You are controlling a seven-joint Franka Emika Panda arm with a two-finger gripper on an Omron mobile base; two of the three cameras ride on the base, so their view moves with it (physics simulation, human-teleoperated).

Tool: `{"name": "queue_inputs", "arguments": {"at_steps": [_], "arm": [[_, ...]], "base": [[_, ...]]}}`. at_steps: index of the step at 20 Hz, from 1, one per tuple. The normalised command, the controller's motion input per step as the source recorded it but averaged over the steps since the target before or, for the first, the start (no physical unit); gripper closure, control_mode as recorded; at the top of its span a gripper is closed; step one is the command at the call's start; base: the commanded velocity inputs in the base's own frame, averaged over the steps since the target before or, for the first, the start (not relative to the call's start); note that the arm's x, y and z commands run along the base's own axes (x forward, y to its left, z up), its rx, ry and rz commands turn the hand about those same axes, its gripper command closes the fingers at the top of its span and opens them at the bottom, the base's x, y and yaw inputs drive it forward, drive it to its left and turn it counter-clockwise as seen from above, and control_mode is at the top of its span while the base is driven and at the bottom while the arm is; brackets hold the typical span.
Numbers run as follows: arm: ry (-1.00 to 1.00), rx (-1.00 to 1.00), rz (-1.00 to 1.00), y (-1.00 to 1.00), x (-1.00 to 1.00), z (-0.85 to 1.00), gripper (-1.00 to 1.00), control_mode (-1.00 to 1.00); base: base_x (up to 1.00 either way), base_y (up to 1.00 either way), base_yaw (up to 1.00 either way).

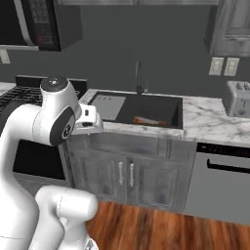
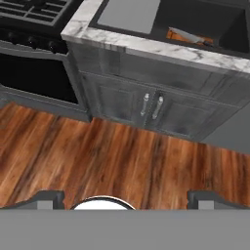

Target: Move the cutting board and knife to the sink. Then move spray from the cabinet to the counter.

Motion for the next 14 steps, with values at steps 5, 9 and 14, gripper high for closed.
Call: {"name": "queue_inputs", "arguments": {"at_steps": [5, 9, 14], "arm": [[0.0, 0.0, 0.0, 0.0, 0.0, 0.0, -1.0, 1.0], [0.0, 0.0, 0.0, 0.0, 0.0, 0.0, -1.0, 1.0], [0.0, 0.0, 0.0, 0.0, 0.0, 0.0, -1.0, 1.0]], "base": [[-0.22, 0.78, 0.01], [-0.34, 0.95, 0.0], [-0.33, 0.89, 0.01]]}}
